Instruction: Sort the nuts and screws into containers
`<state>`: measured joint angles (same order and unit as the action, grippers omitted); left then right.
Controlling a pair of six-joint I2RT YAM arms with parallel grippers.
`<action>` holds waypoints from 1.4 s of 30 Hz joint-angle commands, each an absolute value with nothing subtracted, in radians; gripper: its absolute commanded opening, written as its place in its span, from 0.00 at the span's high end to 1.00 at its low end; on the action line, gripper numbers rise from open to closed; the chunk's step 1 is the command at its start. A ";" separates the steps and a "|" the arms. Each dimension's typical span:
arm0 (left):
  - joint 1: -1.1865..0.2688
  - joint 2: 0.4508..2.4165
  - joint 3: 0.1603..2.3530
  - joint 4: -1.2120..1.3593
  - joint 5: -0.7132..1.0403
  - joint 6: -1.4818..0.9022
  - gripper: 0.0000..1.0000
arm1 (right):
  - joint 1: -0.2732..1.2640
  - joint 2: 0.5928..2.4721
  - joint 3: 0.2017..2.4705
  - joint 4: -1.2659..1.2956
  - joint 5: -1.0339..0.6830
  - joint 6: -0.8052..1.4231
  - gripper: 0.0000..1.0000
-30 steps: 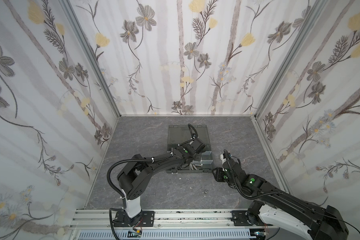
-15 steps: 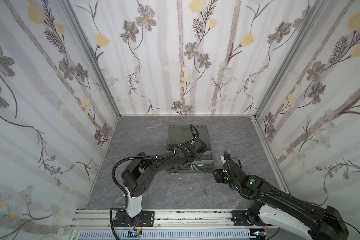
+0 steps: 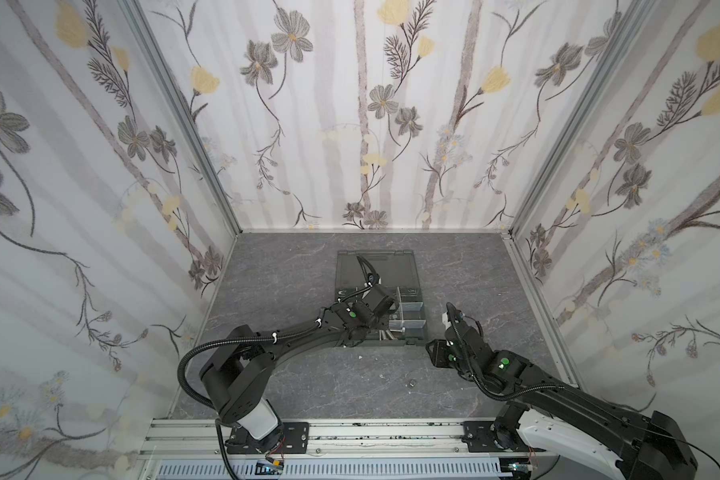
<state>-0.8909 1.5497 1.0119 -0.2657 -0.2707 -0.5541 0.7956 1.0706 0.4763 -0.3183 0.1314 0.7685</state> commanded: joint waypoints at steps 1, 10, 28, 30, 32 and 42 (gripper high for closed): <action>-0.889 1.473 0.936 -0.261 -0.317 -0.626 0.57 | 0.800 1.078 0.472 -0.319 0.109 0.772 0.62; -0.888 1.193 0.697 -0.259 -0.310 -0.724 0.52 | 0.914 1.106 0.466 -0.332 0.117 0.834 0.61; -0.885 0.851 0.441 -0.259 -0.284 -0.850 0.49 | 1.116 1.289 0.511 -0.320 0.135 0.957 0.58; -0.885 0.848 0.434 -0.258 -0.279 -0.856 0.48 | 1.122 1.305 0.522 -0.331 0.142 0.957 0.58; -0.885 0.845 0.429 -0.258 -0.276 -0.862 0.48 | 1.126 1.324 0.528 -0.339 0.147 0.958 0.58; -0.885 0.838 0.406 -0.255 -0.265 -0.881 0.48 | 1.160 1.391 0.548 -0.310 0.135 0.980 0.60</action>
